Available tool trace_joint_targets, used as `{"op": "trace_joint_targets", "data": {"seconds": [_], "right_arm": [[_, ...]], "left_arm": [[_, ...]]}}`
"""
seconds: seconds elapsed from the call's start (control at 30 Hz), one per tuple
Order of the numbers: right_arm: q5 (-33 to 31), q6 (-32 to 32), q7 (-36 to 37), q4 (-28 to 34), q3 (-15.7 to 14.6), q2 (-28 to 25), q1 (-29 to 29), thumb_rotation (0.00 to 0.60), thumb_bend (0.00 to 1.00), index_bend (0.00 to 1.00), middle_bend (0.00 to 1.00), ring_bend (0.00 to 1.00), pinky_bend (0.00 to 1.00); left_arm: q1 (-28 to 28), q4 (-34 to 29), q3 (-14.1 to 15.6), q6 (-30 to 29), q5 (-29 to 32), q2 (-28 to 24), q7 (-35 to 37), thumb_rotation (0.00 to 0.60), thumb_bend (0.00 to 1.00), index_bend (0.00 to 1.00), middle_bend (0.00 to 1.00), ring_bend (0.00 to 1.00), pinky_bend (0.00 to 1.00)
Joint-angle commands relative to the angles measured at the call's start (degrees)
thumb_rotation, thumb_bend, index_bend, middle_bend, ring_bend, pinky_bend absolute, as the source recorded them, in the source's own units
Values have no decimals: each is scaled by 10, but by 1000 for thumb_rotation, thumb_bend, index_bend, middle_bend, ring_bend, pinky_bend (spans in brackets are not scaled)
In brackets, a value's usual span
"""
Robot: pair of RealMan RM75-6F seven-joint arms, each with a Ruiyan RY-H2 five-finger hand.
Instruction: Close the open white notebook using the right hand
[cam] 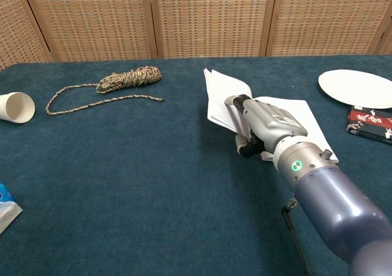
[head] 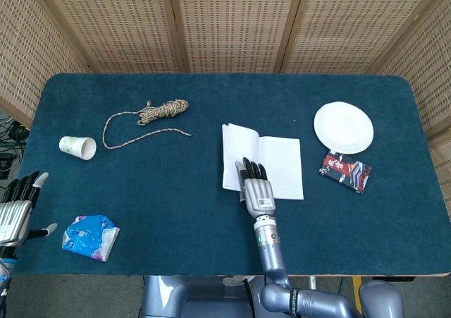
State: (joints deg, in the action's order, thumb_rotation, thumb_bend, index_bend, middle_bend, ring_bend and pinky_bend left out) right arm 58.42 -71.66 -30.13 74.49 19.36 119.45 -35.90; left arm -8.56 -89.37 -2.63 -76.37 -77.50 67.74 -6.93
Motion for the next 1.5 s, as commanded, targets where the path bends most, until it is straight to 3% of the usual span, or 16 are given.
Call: {"op": "trace_joint_targets", "data": {"seconds": [0.03, 0.77, 1.2, 1.5], "right_arm": [[3, -16, -6, 23, 0, -12, 10, 600, 706, 106, 0, 0, 0], [15, -82, -27, 131, 3, -88, 54, 600, 644, 80, 0, 0, 0], [25, -115, -25, 185, -28, -122, 91, 600, 608, 14, 0, 0, 0], [23, -120, -41, 199, -13, -139, 91, 600, 563, 0, 0, 0, 0]], "left_arm": [[0, 0, 0, 0, -2, 0, 1, 600, 139, 0, 0, 0, 0], [8, -25, 5, -34, -34, -7, -5, 600, 139, 0, 0, 0, 0], [12, -39, 11, -46, -54, -13, -3, 600, 139, 0, 0, 0, 0], [16, -47, 13, -57, -66, -15, -3, 600, 139, 0, 0, 0, 0]]}}
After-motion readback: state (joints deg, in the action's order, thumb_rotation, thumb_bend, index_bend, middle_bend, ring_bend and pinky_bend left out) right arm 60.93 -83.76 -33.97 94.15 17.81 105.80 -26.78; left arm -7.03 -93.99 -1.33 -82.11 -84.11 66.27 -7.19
